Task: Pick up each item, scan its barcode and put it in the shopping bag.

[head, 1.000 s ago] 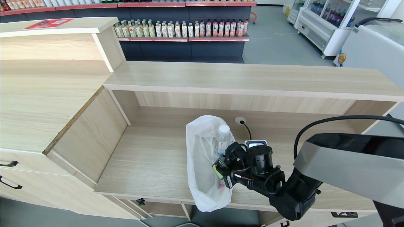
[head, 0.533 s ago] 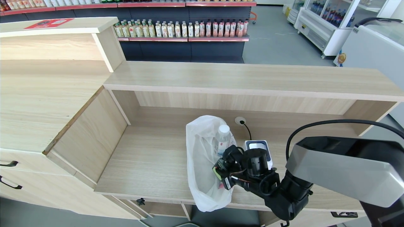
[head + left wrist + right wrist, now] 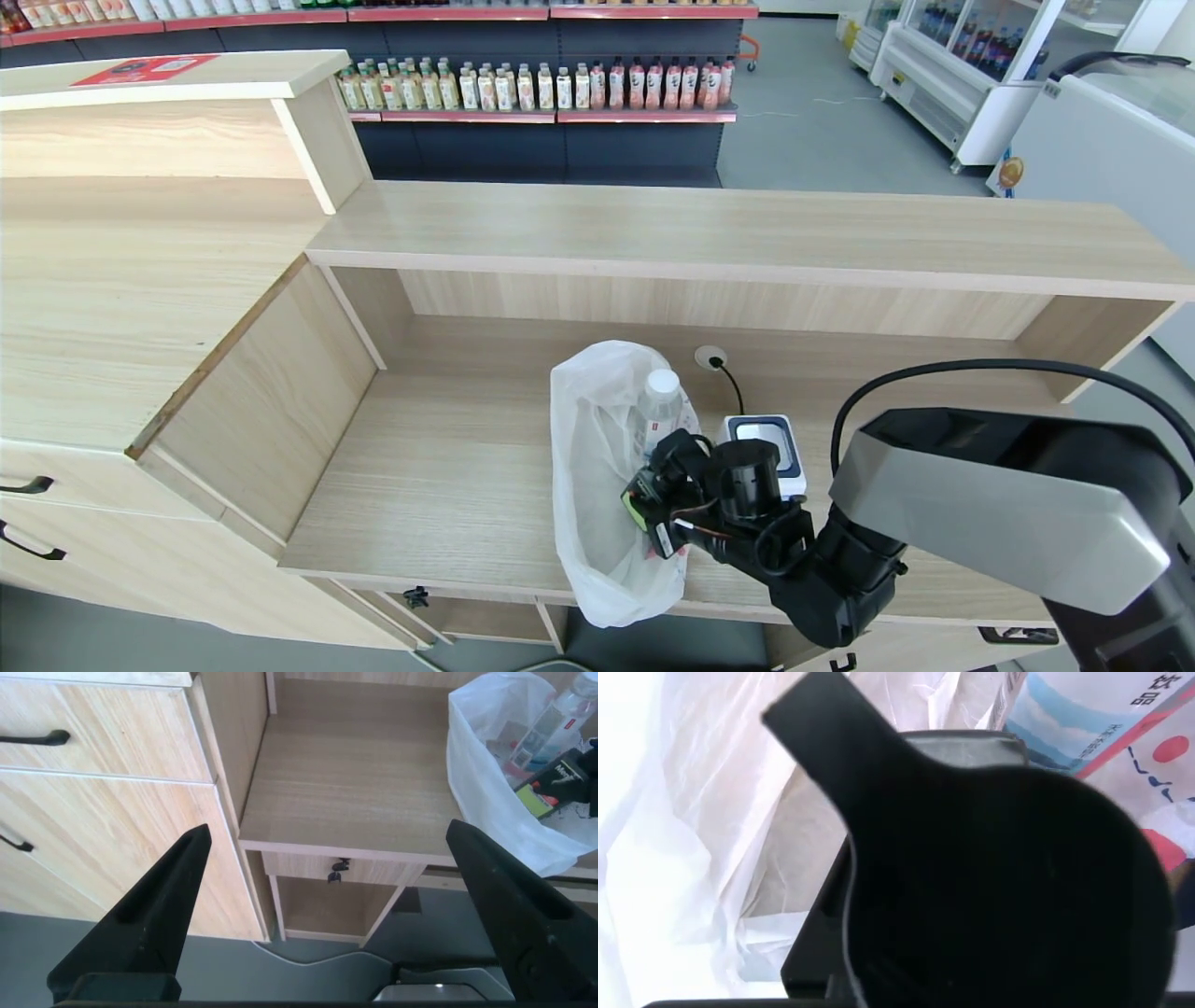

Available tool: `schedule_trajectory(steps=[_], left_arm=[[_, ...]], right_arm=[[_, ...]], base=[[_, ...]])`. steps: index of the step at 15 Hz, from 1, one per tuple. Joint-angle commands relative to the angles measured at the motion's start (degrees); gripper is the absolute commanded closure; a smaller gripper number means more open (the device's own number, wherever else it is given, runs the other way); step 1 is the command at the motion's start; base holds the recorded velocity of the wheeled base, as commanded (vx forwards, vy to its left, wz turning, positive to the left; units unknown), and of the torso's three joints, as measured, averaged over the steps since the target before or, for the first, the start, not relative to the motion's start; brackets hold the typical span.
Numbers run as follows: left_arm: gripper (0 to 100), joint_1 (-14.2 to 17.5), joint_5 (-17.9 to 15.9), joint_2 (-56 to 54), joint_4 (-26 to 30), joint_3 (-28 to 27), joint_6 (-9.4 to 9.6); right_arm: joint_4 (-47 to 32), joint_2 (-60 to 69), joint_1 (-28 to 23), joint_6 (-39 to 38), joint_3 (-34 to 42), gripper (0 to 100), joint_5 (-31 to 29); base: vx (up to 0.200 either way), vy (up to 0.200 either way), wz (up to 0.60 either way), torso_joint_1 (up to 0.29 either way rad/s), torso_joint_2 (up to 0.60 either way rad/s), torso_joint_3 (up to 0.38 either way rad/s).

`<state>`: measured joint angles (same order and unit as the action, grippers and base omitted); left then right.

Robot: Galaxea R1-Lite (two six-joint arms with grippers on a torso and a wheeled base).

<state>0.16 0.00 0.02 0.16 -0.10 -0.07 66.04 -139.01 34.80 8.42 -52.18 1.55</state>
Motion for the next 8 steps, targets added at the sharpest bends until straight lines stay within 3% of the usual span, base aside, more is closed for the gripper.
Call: schedule_trajectory(steps=[1, 6, 8], left_arm=[[0, 0.02, 0.0, -0.02, 0.02, 0.01, -0.01], [0, 0.02, 0.0, -0.02, 0.02, 0.01, -0.01], [0, 0.02, 0.0, -0.02, 0.02, 0.01, 0.07]], right_arm=[[0.15, -0.56, 0.44, 0.01, -0.21, 0, 0.12], [0.23, 0.93, 0.79, -4.12, -3.2, 0, 0.21], [-0.47, 7.26, 0.62, -9.74, -3.37, 0, 0.39]], base=[[0.0, 0.0, 0.0, 0.0, 0.0, 0.0], [0.0, 0.0, 0.0, 0.0, 0.0, 0.0], [0.0, 0.0, 0.0, 0.0, 0.0, 0.0]])
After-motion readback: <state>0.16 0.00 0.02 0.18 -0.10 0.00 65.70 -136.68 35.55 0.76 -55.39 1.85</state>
